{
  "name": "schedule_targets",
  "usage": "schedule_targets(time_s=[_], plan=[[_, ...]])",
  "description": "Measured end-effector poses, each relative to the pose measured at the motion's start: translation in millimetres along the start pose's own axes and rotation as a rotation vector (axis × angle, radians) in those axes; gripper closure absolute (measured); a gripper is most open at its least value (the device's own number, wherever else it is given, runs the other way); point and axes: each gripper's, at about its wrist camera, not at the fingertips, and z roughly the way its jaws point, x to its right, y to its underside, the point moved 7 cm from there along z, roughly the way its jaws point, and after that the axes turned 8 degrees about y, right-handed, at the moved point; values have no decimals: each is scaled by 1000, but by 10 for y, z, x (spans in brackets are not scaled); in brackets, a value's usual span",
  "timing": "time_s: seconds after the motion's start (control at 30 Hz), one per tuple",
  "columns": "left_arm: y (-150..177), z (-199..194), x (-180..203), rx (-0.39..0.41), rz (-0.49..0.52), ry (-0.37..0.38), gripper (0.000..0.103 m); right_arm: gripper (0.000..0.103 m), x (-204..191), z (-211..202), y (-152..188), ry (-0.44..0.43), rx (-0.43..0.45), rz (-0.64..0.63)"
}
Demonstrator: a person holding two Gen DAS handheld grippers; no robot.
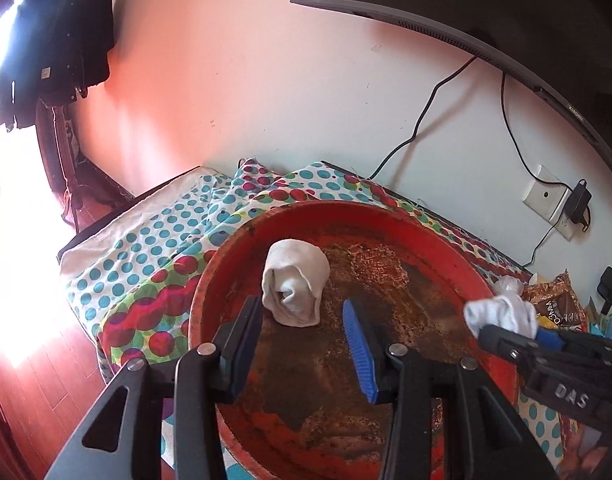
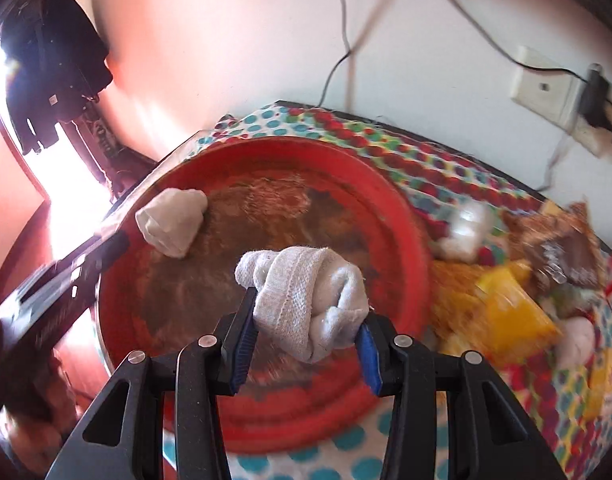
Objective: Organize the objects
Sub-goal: 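Carry the knotted white sock with the right tool into the red tray and release, then move the right tool to the yellow medicine box and grasp it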
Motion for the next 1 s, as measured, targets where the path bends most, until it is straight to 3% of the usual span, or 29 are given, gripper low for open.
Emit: schedule_targets(time_s=[0.2,0.53,0.6,0.77,1.0], plan=[[3,24,-98,-3,-32,-27,60,61,-677,899,-748,-13,-65,-48],[57,112,-142,-33,-68,-24,60,61,-975,1576,-1005,-2,-151,-70],[63,123,-120,-35,-60,-26,60,59,-984,1633,-986,-4,-164,-74],[80,135,-92,-40,-49,-31,60,37,-955,1639,-966,-15,-159,-71],[86,122,-40,-36,-28,-35,60,35,-653,1061,-911,3,-64,-71]])
